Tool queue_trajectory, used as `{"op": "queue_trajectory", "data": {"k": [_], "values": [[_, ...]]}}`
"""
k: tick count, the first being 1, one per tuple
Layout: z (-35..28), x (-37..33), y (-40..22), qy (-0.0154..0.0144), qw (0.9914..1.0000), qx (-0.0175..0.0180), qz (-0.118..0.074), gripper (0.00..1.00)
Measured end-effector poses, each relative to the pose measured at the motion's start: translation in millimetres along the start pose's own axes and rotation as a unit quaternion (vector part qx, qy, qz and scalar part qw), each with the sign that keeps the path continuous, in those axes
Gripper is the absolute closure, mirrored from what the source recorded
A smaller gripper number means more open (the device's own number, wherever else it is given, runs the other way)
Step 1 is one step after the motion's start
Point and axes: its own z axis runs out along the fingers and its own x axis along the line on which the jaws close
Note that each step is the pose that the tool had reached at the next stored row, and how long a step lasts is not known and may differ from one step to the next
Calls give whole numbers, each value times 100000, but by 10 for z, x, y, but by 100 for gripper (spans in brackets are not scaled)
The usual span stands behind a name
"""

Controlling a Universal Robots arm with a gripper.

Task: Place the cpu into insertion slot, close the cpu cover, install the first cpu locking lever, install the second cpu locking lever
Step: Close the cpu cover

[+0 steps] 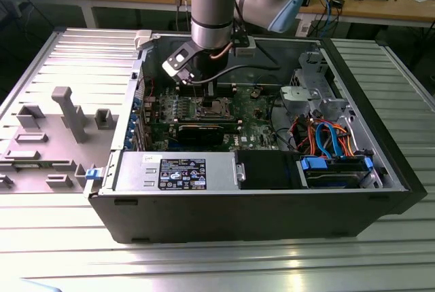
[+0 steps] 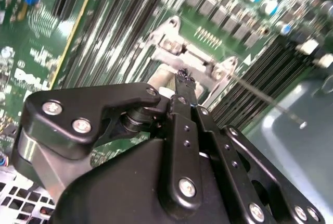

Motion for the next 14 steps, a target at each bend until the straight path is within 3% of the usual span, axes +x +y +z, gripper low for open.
{"op": "queue_trajectory", "data": {"k": [3,14], "values": [[0,-7,115,-1,100000,2,0,89],[0,-7,128,0,100000,-1,-3,89]]}}
